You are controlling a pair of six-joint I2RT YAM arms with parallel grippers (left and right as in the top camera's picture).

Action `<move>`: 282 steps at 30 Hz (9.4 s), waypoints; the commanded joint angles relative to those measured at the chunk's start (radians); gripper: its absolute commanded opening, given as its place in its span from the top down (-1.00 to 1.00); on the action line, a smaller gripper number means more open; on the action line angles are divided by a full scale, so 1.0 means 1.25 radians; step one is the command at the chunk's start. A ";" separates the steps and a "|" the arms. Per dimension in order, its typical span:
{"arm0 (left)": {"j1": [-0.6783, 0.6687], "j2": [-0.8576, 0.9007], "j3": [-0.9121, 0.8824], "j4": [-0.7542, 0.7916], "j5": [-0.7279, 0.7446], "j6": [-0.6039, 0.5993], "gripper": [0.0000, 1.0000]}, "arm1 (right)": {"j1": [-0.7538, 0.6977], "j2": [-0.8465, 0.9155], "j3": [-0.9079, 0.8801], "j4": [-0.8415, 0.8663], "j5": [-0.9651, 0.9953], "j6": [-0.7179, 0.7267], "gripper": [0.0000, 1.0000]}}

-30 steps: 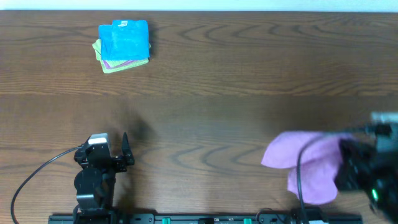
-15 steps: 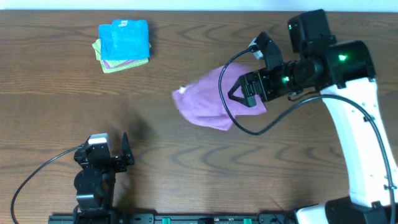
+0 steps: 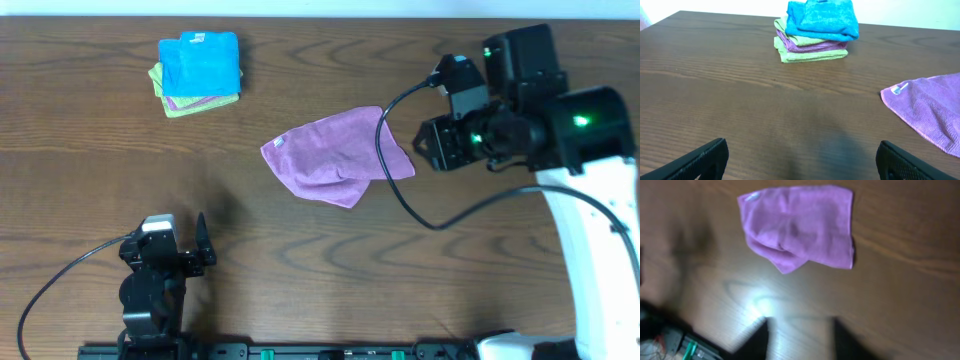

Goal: Fold the cloth
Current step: 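Swing the held cloth left to the table center with the right gripper, then lay the cloth flat at center and open the right gripper, then withdraw the right gripper to the front right, then reach the left gripper to the cloth's upper left corner near the label, then lower the left gripper and pinch the labeled corner of the cloth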

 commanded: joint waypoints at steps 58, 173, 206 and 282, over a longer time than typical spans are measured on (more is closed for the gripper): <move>-0.002 -0.004 -0.020 -0.005 -0.011 -0.002 -0.91 | 0.024 0.563 -0.127 0.663 0.071 0.066 0.97; -0.002 -0.004 -0.020 0.029 0.616 -0.784 -0.91 | 0.241 -0.475 -0.122 -0.234 0.353 0.368 -0.99; -0.295 1.037 0.470 0.391 0.556 -0.468 -0.92 | 0.225 -0.454 -0.122 -0.041 0.555 0.208 -0.99; -0.366 1.661 1.201 -0.128 0.147 -0.071 0.89 | -0.087 -0.371 -0.374 0.192 0.303 0.164 -0.27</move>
